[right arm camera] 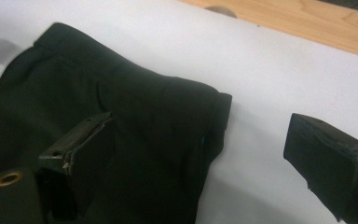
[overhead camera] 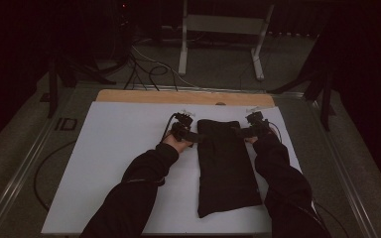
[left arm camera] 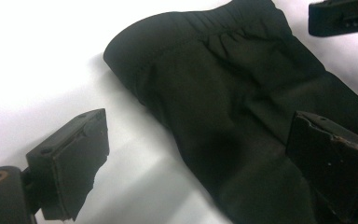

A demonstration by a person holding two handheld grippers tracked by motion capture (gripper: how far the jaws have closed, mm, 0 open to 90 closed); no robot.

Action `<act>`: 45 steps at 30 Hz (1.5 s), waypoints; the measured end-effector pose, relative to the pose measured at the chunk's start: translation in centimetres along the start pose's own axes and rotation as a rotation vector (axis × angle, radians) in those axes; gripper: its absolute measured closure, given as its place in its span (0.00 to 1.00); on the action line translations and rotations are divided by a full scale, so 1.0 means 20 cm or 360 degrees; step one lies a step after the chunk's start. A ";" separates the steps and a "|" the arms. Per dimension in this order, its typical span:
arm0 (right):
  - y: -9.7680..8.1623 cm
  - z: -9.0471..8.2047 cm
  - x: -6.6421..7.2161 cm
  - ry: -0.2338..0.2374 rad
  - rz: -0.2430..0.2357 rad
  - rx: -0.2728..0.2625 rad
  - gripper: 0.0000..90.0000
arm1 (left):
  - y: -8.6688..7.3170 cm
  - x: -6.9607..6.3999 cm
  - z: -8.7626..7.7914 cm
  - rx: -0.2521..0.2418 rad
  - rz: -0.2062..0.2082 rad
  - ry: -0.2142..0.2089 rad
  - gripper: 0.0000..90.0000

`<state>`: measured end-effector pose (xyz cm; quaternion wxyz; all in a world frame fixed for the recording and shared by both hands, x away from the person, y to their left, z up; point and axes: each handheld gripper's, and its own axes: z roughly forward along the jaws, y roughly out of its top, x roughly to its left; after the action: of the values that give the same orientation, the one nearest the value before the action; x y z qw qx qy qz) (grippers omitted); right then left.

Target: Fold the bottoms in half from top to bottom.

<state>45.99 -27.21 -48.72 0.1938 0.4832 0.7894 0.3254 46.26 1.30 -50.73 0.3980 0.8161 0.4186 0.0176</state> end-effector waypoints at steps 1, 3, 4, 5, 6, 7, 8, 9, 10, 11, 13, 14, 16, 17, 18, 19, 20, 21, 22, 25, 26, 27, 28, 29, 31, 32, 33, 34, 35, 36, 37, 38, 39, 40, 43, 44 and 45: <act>0.00 0.01 0.00 0.0003 0.0000 0.0007 0.10 | 0.00 0.00 0.01 -0.0011 -0.0012 0.0011 0.13; -0.01 0.03 -0.01 -0.0004 0.0001 0.0032 0.11 | 0.00 0.01 0.02 -0.0007 -0.0038 0.0003 0.17; -0.01 0.03 -0.01 -0.0013 0.0001 0.0035 0.15 | 0.00 0.01 0.03 0.0008 -0.0029 0.0013 0.17; -0.02 0.04 -0.02 -0.0014 0.0015 0.0043 0.15 | 0.00 0.01 0.03 0.0012 -0.0017 0.0023 0.17; -0.02 0.05 -0.02 -0.0028 0.0026 0.0056 0.16 | 0.00 0.01 0.03 0.0012 -0.0017 0.0023 0.18; -0.03 0.06 -0.02 -0.0032 0.0034 0.0057 0.16 | -0.01 0.02 0.05 0.0025 -0.0014 0.0037 0.21; -0.03 0.07 -0.03 -0.0028 0.0032 0.0069 0.17 | -0.01 0.02 0.05 0.0033 -0.0012 0.0034 0.24; -0.04 0.08 -0.03 -0.0038 0.0039 0.0078 0.18 | -0.01 0.02 0.05 0.0034 -0.0012 0.0047 0.26; -0.04 0.08 -0.03 -0.0041 0.0046 0.0089 0.19 | -0.02 0.02 0.05 0.0031 -0.0016 0.0050 0.31; -0.04 0.09 -0.04 -0.0044 0.0050 0.0096 0.20 | -0.02 0.02 0.06 0.0028 -0.0018 0.0048 0.34; -0.05 0.10 -0.04 -0.0057 0.0066 0.0112 0.24 | -0.02 0.02 0.06 0.0024 -0.0027 0.0052 0.42; -0.05 0.11 -0.04 -0.0048 0.0072 0.0114 0.27 | -0.03 0.02 0.06 0.0019 -0.0029 0.0052 0.43; -0.06 0.12 -0.04 -0.0052 0.0076 0.0137 0.29 | -0.02 0.02 0.07 0.0026 -0.0022 0.0048 0.48; -0.06 0.12 -0.04 -0.0044 0.0082 0.0149 0.31 | -0.02 0.02 0.07 0.0032 -0.0022 0.0029 0.52; -0.06 0.13 -0.04 -0.0050 0.0080 0.0160 0.32 | -0.02 0.02 0.07 0.0034 -0.0029 0.0020 0.54; -0.06 0.13 -0.03 -0.0040 0.0083 0.0162 0.34 | -0.02 0.02 0.07 0.0042 -0.0028 0.0001 0.58; -0.06 0.14 -0.03 -0.0030 0.0080 0.0172 0.35 | -0.03 0.02 0.07 0.0049 -0.0020 -0.0005 0.65; -0.07 0.14 -0.03 -0.0027 0.0091 0.0174 0.37 | -0.03 0.01 0.07 0.0045 -0.0022 0.0005 0.66; -0.06 0.14 -0.03 -0.0016 0.0101 0.0171 0.39 | -0.03 0.02 0.07 0.0055 -0.0028 0.0004 0.69; -0.06 0.14 -0.02 0.0010 0.0096 0.0180 0.46 | -0.03 0.02 0.07 0.0066 -0.0032 -0.0008 0.77; -0.06 0.13 -0.02 0.0027 0.0101 0.0187 0.49 | -0.03 0.02 0.07 0.0074 -0.0031 -0.0022 0.81; -0.06 0.13 -0.02 0.0045 0.0104 0.0194 0.51 | -0.03 0.02 0.06 0.0081 -0.0021 -0.0024 0.83; -0.05 0.13 -0.02 0.0052 0.0109 0.0201 0.54 | -0.03 0.02 0.07 0.0082 -0.0017 -0.0025 0.84; -0.05 0.13 -0.02 0.0052 0.0107 0.0213 0.58 | -0.03 0.01 0.07 0.0084 -0.0021 -0.0032 0.86; -0.05 0.13 -0.02 0.0064 0.0102 0.0218 0.58 | -0.03 0.01 0.07 0.0084 -0.0021 -0.0032 0.88; -0.04 0.12 -0.01 0.0098 0.0100 0.0236 0.76 | -0.03 0.01 0.07 0.0083 -0.0022 -0.0037 0.91; -0.04 0.12 -0.01 0.0116 0.0093 0.0244 0.81 | -0.03 0.01 0.07 0.0083 -0.0024 -0.0035 0.93; -0.04 0.12 -0.01 0.0132 0.0093 0.0248 0.85 | -0.03 0.01 0.06 0.0082 -0.0028 -0.0033 0.95; -0.04 0.12 0.00 0.0132 0.0083 0.0255 0.88 | -0.03 0.01 0.06 0.0080 -0.0029 -0.0035 0.96; -0.04 0.12 0.00 0.0130 0.0070 0.0259 0.90 | -0.03 0.01 0.06 0.0084 -0.0026 -0.0038 0.97; -0.03 0.12 0.01 0.0128 0.0060 0.0256 0.92 | -0.03 0.01 0.06 0.0086 -0.0021 -0.0037 0.97; -0.03 0.12 0.01 0.0120 0.0054 0.0258 0.94 | -0.03 0.01 0.05 0.0081 -0.0019 -0.0040 0.98; -0.03 0.11 0.01 0.0113 0.0050 0.0257 0.94 | -0.02 0.01 0.05 0.0077 -0.0016 -0.0046 0.98; -0.03 0.11 0.01 0.0102 0.0040 0.0251 0.95 | -0.02 0.00 0.04 0.0077 -0.0003 -0.0043 0.98; -0.03 0.10 0.01 0.0083 0.0028 0.0234 0.96 | -0.01 0.00 0.03 0.0054 0.0003 -0.0049 0.98; -0.03 0.09 0.01 0.0079 0.0023 0.0229 0.96 | 0.00 0.00 0.03 0.0054 0.0009 -0.0045 0.98; -0.03 0.09 0.01 0.0079 0.0022 0.0222 0.96 | 0.00 0.00 0.02 0.0054 0.0004 -0.0049 0.98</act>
<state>46.70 -26.64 -50.36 0.1378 0.4927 0.8113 0.2829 46.38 0.94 -51.05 0.3906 0.8235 0.4115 -0.0015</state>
